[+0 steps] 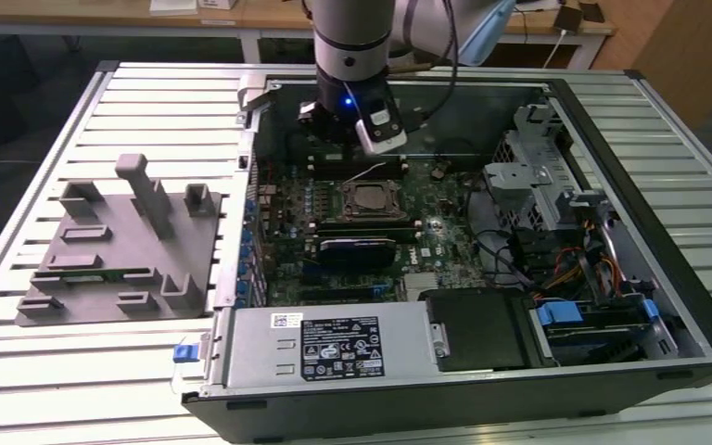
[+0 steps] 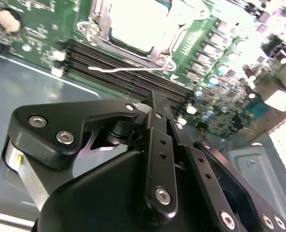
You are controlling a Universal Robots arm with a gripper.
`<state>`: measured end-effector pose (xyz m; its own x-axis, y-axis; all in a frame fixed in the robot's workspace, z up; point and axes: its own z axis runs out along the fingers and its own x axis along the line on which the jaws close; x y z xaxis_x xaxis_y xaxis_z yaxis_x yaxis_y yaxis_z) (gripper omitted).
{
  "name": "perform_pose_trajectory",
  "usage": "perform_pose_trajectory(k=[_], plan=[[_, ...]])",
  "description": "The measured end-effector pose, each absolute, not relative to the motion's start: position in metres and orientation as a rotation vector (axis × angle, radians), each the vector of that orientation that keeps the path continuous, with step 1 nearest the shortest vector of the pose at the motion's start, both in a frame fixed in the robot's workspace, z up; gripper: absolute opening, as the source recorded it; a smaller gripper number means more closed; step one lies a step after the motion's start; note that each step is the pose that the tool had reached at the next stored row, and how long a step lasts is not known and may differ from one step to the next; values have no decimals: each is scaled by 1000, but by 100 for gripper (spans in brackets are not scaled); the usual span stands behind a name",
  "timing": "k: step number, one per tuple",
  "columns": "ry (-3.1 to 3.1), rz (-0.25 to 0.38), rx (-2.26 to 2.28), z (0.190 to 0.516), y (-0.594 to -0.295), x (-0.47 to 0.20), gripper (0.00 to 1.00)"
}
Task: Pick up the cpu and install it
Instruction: 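Install the first cpu locking lever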
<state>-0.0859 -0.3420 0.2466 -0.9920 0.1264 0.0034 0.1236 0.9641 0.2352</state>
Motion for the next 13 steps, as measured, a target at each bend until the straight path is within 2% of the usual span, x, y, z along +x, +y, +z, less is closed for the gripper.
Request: perform_pose_trajectory(k=[13], plan=[[3073, 360, 291, 245, -342, -84, 11]])
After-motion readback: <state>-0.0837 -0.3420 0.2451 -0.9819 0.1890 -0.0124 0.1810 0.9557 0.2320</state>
